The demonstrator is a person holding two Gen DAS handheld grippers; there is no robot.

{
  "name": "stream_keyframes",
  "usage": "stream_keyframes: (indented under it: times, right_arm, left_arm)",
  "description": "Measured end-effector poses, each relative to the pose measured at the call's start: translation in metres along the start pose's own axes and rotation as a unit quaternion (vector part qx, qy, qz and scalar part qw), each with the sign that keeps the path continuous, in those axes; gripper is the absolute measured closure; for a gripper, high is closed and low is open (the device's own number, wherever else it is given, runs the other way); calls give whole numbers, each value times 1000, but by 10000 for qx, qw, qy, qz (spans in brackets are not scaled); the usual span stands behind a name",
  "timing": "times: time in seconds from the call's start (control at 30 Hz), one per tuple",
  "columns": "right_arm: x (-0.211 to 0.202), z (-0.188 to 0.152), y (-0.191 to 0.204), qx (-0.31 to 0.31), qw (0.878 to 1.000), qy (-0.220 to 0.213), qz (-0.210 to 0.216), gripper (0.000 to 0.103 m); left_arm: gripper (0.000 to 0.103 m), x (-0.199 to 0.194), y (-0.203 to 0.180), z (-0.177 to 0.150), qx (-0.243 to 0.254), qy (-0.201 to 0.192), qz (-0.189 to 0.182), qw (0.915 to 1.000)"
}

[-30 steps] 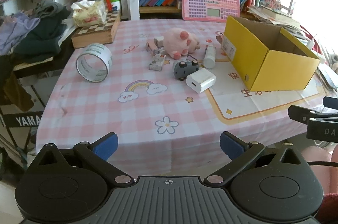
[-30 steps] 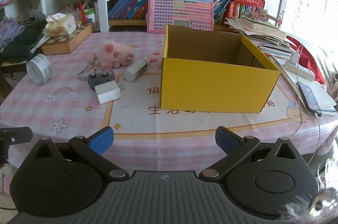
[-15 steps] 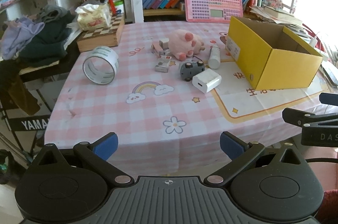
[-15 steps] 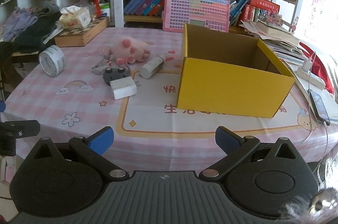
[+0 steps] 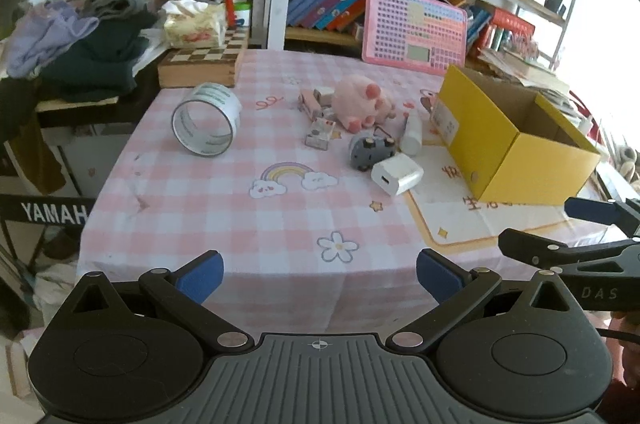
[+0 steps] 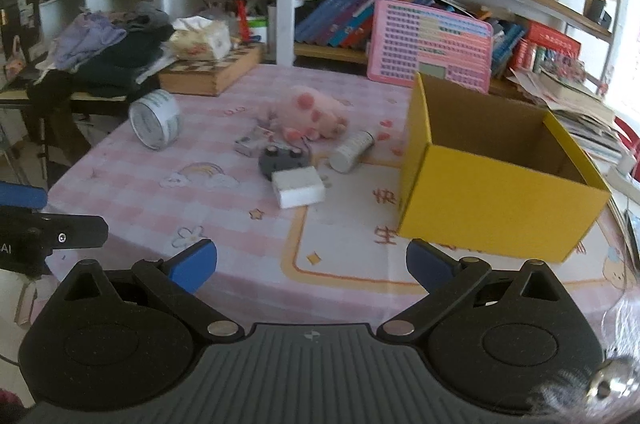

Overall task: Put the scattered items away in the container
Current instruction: 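Reach the right tool to the white charger plug and grasp it while the left tool approaches the tape roll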

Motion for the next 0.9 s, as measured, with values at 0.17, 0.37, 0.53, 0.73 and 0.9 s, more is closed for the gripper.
stream_keyframes:
  times: [0.17,0.37,0.53,0.73,0.9]
  right_arm:
    - [10,9,9,-273,9995,2,180,2]
    - [24,15,10,-376,9989,7,289,2]
    - [44,24,7,-365,9987,58,353,2]
    - [71,34,11,-590,9968,241,474,3]
    - [95,43,12,-702,9954,379,522,5]
  left_arm:
    - [0,-2,1,7,122,-207,241,9994]
    - [0,7,2,12,155,-204,328,9991]
    - [0,19,8,20,110,-183,449,9988]
    - [0,36,16,32,56,-146,651,9978]
    - [0,51,22,42,-21,-118,712,9974]
Point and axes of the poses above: each gripper's, at about its wrist camera, not at the fingertips, and x roughly the way its jaws point, y to its left, z to its top, the point moved 4 cm from there along x, roughly the way its jaws point, and after that the axes turned 6 degrees about -x, right-handed, at the moved point
